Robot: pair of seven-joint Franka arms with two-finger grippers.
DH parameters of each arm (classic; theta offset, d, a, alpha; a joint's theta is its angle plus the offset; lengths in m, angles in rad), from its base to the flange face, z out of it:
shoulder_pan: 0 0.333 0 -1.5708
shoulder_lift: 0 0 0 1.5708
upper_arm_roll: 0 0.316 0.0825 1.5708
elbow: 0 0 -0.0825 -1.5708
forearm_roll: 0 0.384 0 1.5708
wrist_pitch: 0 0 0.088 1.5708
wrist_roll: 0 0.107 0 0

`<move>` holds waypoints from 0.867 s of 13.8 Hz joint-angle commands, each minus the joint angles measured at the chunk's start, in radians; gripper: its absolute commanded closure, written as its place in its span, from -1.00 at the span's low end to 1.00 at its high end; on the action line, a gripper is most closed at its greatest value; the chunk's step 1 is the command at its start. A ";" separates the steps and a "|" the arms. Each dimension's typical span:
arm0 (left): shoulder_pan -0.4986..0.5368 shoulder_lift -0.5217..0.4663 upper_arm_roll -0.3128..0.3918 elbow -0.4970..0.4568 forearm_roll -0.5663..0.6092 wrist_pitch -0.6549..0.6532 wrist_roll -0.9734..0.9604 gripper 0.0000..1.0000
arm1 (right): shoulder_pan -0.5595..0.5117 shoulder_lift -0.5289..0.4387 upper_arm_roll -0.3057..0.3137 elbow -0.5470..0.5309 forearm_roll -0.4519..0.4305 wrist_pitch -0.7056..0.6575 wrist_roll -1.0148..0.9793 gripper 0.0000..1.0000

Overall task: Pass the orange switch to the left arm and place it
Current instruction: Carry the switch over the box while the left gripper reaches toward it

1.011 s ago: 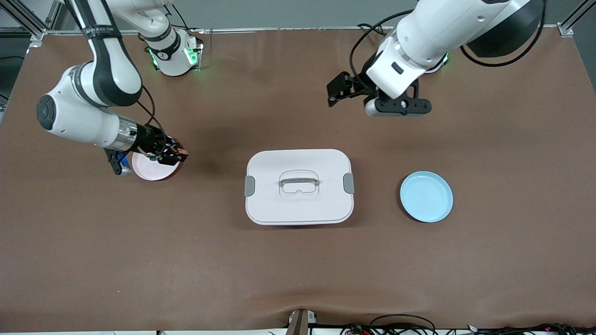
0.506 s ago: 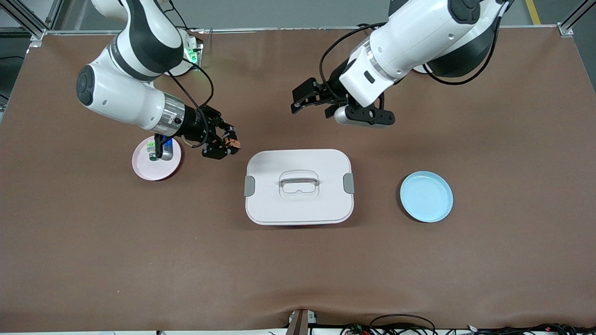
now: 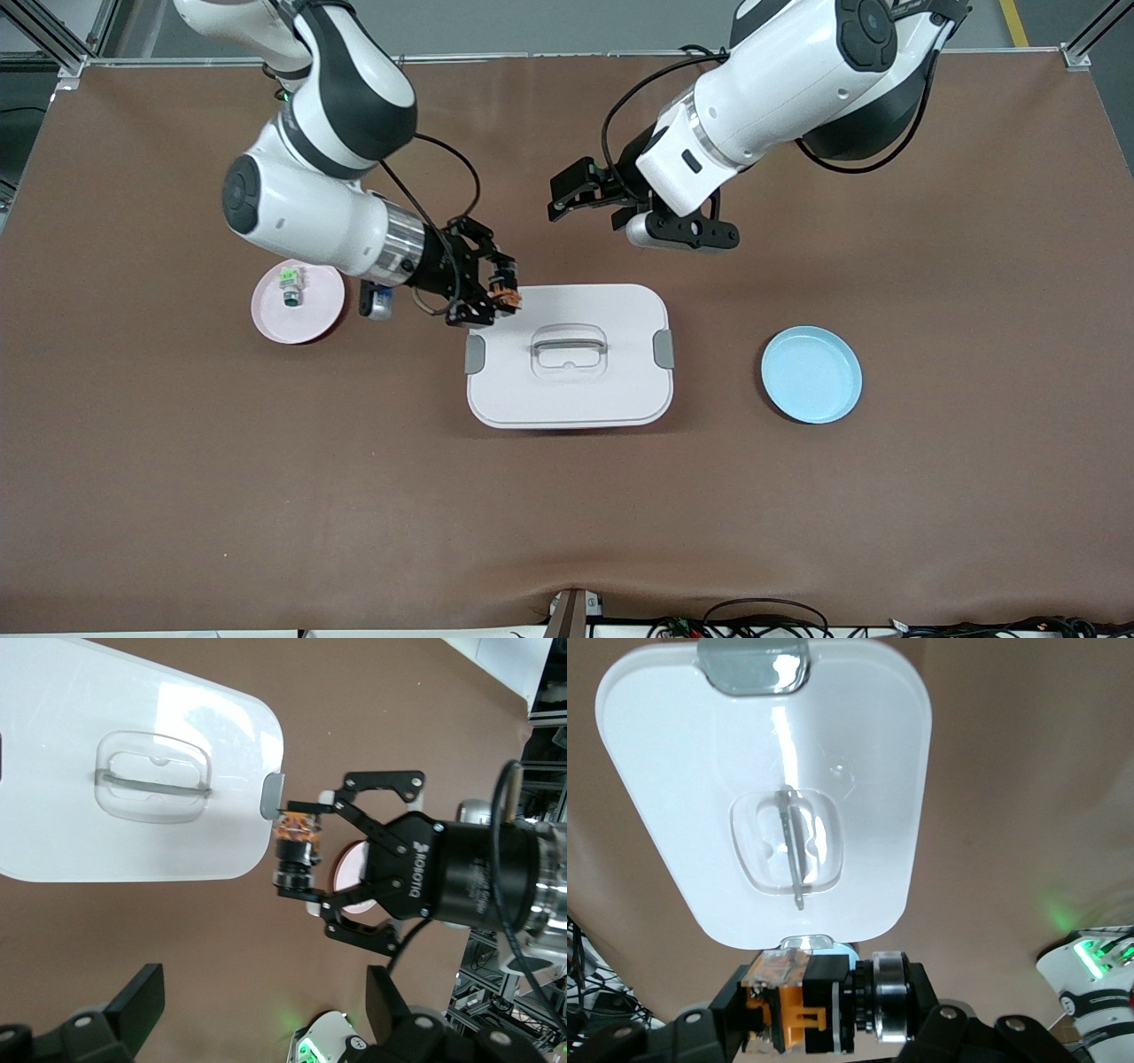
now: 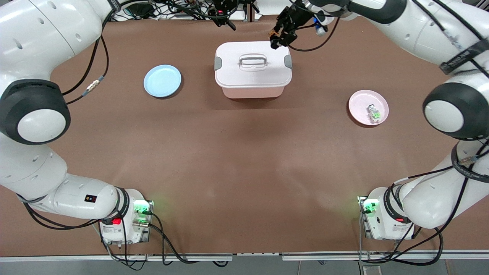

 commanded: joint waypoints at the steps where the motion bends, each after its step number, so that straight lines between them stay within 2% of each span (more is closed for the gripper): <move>1: 0.020 0.015 -0.005 -0.020 -0.028 0.033 0.066 -1.00 | 0.012 0.064 -0.012 0.107 0.024 -0.021 0.081 1.00; 5: 0.071 0.033 -0.004 -0.049 -0.100 0.036 0.173 -0.93 | 0.043 0.068 -0.008 0.133 0.028 -0.021 0.179 1.00; 8: 0.082 0.056 -0.001 -0.041 -0.155 0.044 0.196 -0.72 | 0.073 0.068 -0.008 0.164 0.028 -0.017 0.239 1.00; 12: 0.083 0.072 0.003 -0.041 -0.178 0.044 0.218 -0.65 | 0.095 0.072 -0.008 0.228 0.028 -0.016 0.308 1.00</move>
